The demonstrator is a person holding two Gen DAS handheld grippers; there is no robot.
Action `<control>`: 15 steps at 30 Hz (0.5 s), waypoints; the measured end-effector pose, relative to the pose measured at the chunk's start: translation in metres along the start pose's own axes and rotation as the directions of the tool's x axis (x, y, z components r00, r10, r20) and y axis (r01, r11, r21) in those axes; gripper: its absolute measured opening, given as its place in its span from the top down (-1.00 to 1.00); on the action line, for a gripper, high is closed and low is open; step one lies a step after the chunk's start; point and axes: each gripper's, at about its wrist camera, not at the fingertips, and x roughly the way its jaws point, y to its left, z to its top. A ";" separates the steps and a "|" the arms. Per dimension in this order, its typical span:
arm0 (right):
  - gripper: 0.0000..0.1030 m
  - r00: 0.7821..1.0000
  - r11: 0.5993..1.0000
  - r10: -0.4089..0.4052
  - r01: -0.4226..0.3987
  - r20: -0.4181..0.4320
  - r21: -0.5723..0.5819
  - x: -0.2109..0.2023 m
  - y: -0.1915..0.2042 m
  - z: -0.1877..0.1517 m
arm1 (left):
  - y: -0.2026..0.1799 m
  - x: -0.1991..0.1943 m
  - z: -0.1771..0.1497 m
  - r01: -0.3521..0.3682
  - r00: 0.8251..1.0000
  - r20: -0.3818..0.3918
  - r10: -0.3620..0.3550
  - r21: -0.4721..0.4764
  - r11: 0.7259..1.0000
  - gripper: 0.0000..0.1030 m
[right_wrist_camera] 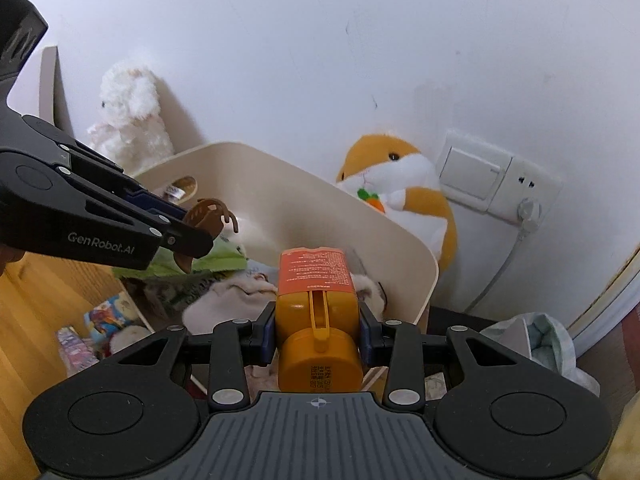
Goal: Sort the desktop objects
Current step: 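Carry the hair clip with the left tool into the basket while the right tool drops the orange bottle there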
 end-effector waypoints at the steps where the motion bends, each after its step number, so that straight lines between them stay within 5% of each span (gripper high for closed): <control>1: 0.29 1.000 1.000 0.000 0.000 -0.008 -0.002 0.003 0.000 -0.001 | -0.002 0.003 -0.001 0.001 1.000 -0.006 -0.001 0.005 1.000 0.63; 8: 0.29 0.998 1.000 -0.008 0.007 -0.066 -0.013 0.019 0.001 -0.005 | -0.011 0.013 -0.006 -0.004 0.999 -0.047 0.007 0.047 0.999 0.63; 10: 0.28 0.997 1.000 -0.017 0.017 -0.074 -0.005 0.019 0.001 -0.006 | -0.013 0.010 -0.007 0.001 0.999 -0.034 0.001 0.069 0.998 0.42; 12: 0.12 0.998 1.000 -0.021 0.021 -0.067 0.001 0.017 0.002 -0.006 | -0.014 0.006 -0.008 -0.010 1.000 -0.021 0.012 0.080 0.997 -0.16; 15: -0.13 0.998 0.999 -0.036 0.035 -0.047 -0.011 0.010 0.005 -0.004 | -0.012 -0.001 -0.008 -0.023 1.000 0.018 0.022 0.073 0.997 -0.35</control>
